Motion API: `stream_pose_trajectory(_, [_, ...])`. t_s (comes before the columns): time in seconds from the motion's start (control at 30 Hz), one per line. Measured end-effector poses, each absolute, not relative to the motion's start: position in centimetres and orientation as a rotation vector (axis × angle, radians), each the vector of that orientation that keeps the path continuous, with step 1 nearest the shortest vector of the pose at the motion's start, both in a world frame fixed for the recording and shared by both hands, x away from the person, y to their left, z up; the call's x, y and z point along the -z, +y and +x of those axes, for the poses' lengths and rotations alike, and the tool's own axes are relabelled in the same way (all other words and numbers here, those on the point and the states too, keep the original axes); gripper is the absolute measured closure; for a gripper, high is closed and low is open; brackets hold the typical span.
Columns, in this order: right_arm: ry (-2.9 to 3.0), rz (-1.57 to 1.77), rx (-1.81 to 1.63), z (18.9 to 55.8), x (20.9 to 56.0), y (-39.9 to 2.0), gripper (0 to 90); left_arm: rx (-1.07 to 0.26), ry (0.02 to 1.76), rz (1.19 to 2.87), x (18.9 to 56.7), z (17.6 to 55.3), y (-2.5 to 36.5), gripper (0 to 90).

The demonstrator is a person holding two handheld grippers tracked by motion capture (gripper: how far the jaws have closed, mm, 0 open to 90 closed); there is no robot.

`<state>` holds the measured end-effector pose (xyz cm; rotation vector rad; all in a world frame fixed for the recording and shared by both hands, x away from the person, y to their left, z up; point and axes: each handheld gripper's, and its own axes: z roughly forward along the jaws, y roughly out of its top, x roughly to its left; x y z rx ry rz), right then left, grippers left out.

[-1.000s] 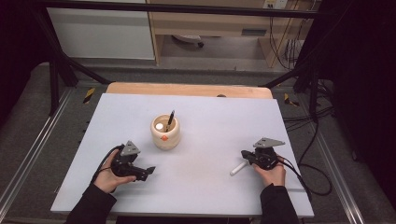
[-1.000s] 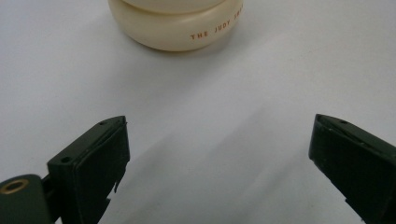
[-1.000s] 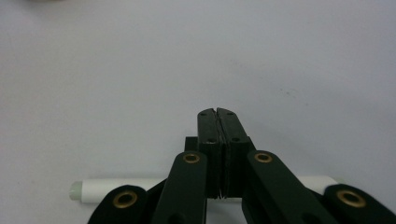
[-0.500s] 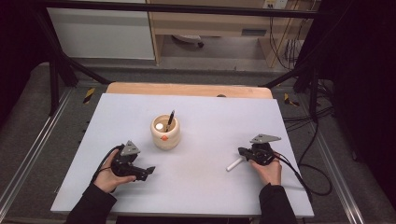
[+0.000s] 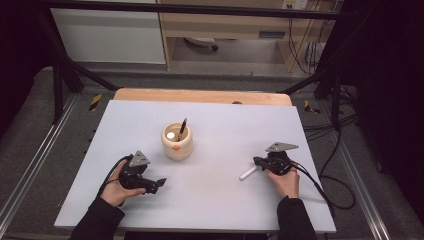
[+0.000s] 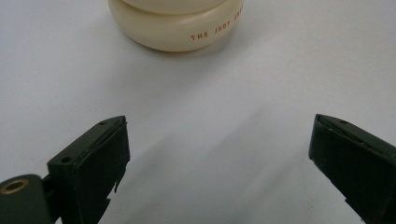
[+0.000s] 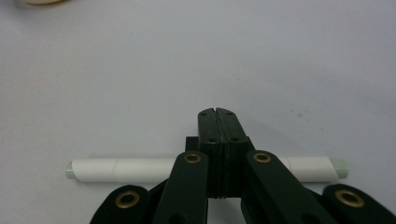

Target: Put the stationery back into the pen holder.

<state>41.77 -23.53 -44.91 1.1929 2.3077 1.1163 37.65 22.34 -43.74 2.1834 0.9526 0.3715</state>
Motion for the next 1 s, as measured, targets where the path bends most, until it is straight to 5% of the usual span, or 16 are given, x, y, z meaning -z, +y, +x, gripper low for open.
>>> stream_pose_trajectory(0.5, [2.288,1.193,-1.155,41.5,44.5,-23.6,85.9,-0.344,0.954,2.179,43.3,37.4,21.8,6.0])
stream_pose_trajectory(0.73, [2.314,1.204,-1.169,40.1,43.5,-23.9,55.0,-0.339,0.92,2.197,42.2,36.6,19.7,6.6])
stream_pose_trajectory(0.83, [2.327,1.215,-1.169,39.1,43.3,-24.0,34.6,-0.324,0.885,2.206,41.8,36.2,18.2,6.9])
stream_pose_trajectory(1.0, [2.381,1.205,-1.164,37.7,43.3,-24.2,21.1,-0.316,0.821,2.242,41.1,36.1,15.2,6.9])
